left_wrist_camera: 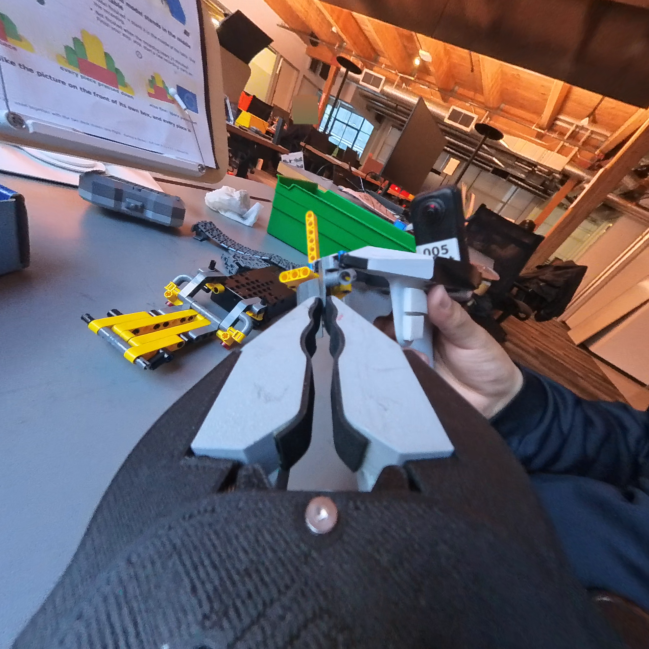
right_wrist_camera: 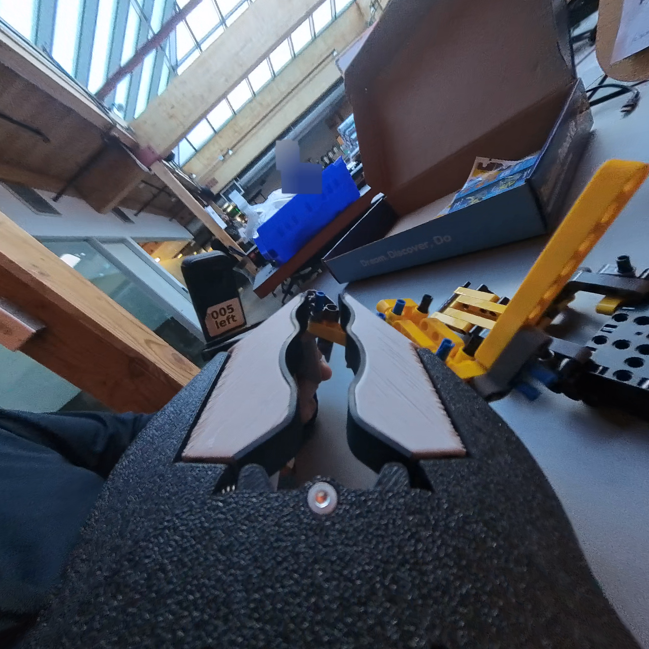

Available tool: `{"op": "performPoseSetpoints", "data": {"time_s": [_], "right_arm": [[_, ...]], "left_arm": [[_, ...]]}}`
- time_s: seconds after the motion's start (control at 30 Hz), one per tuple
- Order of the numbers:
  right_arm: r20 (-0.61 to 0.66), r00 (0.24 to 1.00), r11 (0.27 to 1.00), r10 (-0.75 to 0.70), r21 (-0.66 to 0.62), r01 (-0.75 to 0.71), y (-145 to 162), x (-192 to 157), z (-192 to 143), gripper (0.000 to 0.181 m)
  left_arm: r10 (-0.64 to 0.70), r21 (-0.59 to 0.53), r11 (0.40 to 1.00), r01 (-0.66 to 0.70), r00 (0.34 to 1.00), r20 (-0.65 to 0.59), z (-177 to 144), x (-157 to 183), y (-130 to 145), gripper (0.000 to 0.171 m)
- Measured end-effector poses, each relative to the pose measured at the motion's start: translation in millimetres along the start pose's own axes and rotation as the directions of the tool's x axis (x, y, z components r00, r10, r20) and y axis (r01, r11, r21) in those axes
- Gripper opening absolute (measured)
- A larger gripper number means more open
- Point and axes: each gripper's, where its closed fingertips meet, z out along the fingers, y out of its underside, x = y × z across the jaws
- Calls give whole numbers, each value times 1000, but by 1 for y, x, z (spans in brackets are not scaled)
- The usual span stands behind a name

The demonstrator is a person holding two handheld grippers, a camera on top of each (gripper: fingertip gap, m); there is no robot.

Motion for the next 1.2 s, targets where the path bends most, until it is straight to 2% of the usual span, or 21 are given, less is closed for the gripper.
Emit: {"op": "performPoseSetpoints", "data": {"time_s": [0.13, 0.2, 0.3, 0.43, 0.63, 0.7, 0.8, 0.9, 1.0, 1.1, 1.2], "right_arm": [[30, 998, 999, 47, 23, -48, 0, 1, 2, 11], [48, 998, 999, 52, 14, -52, 3, -1, 1, 3], [58, 997, 998, 50, 34, -52, 2, -1, 0, 1], [114, 990, 994, 84, 53, -91, -6, -5, -1, 1], [252, 937, 965, 242, 39, -260, -12, -10, -2, 2], [220, 946, 965, 240, 50, -257, -10, -5, -1, 1], [157, 970, 968, 186, 142, -208, -22, -8, 2, 0], [147, 973, 964, 178, 172, -202, -34, -11, 12, 0], [129, 975, 965, 179, 169, -200, -34, -8, 23, 0], [125, 976, 964, 179, 178, -199, -34, -6, 27, 0], [121, 977, 964, 175, 182, -195, -36, -6, 31, 0]], "left_arm": [[-30, 8, 1000, 30, 1000, 1, 0, -2, 0, 0], [-42, -17, 999, 42, 999, -14, 2, -2, 2, 2], [-8, -41, 999, 6, 998, -58, 4, 0, 2, 2], [-1, 9, 1000, 1, 997, -73, 7, 2, -7, 2], [-9, -41, 999, 0, 975, -221, 8, 9, -14, 5], [18, -74, 997, -31, 986, -165, 8, 2, -9, 3], [29, 34, 999, -26, 995, -91, 8, 5, -19, 2], [39, 101, 994, -34, 998, -49, 4, 3, -30, 2], [21, 115, 993, -18, 999, -24, 0, -7, -32, 2], [91, 111, 989, -95, 995, 44, -2, -9, -31, 2], [109, 121, 986, -117, 992, 68, -4, -10, -32, 3]]}}
